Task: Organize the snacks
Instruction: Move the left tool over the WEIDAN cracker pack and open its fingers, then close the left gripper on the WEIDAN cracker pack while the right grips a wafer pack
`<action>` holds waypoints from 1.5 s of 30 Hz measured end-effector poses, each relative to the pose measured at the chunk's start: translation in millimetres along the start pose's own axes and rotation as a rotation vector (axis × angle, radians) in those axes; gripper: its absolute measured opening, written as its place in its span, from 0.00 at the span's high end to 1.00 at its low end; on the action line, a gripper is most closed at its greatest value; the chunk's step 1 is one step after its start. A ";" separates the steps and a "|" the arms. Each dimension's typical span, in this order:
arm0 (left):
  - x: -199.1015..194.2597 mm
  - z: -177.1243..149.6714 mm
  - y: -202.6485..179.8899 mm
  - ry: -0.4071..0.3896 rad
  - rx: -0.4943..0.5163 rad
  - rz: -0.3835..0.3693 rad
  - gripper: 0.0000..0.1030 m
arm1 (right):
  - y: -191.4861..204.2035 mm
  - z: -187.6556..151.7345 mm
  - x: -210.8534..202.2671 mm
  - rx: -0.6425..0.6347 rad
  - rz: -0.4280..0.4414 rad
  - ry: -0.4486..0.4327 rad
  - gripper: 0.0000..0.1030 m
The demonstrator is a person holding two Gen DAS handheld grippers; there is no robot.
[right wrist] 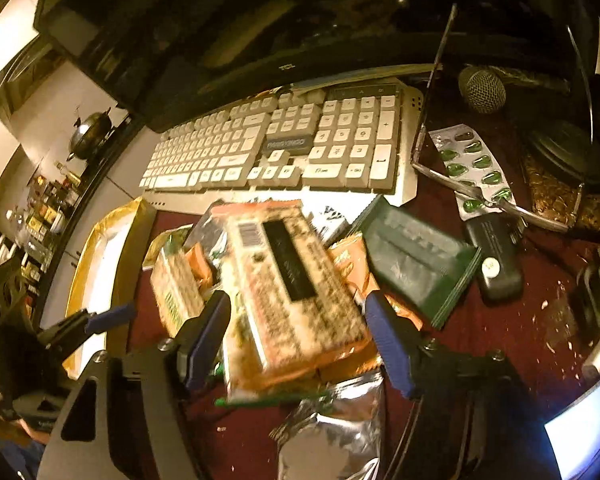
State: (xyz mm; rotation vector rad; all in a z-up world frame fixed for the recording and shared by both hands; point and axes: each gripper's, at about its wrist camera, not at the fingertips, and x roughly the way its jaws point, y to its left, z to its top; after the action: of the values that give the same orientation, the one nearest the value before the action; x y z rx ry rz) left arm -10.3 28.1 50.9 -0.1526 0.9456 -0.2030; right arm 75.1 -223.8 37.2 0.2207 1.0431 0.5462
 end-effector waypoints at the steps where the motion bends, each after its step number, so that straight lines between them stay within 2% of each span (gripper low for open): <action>1: 2.0 1.9 -2.0 0.002 -0.002 -0.006 0.19 | -0.4 1.4 2.3 -0.005 -0.002 0.001 0.31; 4: 10.5 5.6 -7.1 0.020 -0.006 -0.005 0.19 | 0.7 4.0 8.2 -0.019 0.005 0.007 0.28; 10: 31.0 6.6 -10.5 0.065 -0.017 0.023 0.19 | 14.5 0.0 14.5 -0.112 -0.066 -0.019 0.25; 11: 33.9 7.1 -9.2 0.068 -0.024 0.025 0.19 | 15.2 -0.5 14.1 -0.116 -0.067 -0.023 0.28; 12: 35.9 8.1 -8.7 0.067 -0.030 0.024 0.19 | 16.3 -0.8 12.7 -0.122 -0.072 -0.026 0.36; 15: 38.9 12.2 -7.2 0.059 -0.048 0.033 0.19 | 19.3 -3.7 6.9 -0.132 -0.079 -0.021 0.43; 22: 46.9 17.3 -8.6 0.046 -0.033 0.075 0.19 | 17.6 -15.8 -9.9 -0.083 -0.067 -0.025 0.48; 26: 46.6 15.7 -10.3 0.020 0.005 0.096 0.35 | 15.8 -24.7 -14.6 -0.063 -0.065 -0.021 0.48; 29: 44.2 12.9 -10.3 0.021 0.030 0.081 0.40 | 19.1 -29.4 -16.6 -0.073 -0.067 -0.008 0.48; 33: 43.7 10.7 -11.9 0.026 0.053 0.084 0.41 | 20.1 -28.5 -10.0 -0.087 -0.088 0.001 0.44; 36: 44.8 10.4 -13.2 0.019 0.063 0.089 0.41 | 13.9 -29.3 -5.4 -0.056 -0.072 0.002 0.44; 39: 43.0 8.9 -12.5 0.002 0.065 0.079 0.43 | 12.2 -30.5 -8.0 -0.045 -0.066 -0.008 0.48; 42: 38.0 6.4 -11.6 -0.008 0.062 0.065 0.48 | 15.2 -32.2 -14.8 -0.043 -0.071 -0.030 0.48; 45: 30.6 5.4 -9.9 -0.015 0.051 0.035 0.48 | 19.1 -33.7 -21.4 -0.042 -0.080 -0.057 0.48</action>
State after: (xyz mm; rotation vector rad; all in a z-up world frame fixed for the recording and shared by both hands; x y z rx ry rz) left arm 10.5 11.4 32.0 -0.0904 0.9269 -0.1930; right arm 31.6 -221.7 44.8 0.1558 0.9802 0.4861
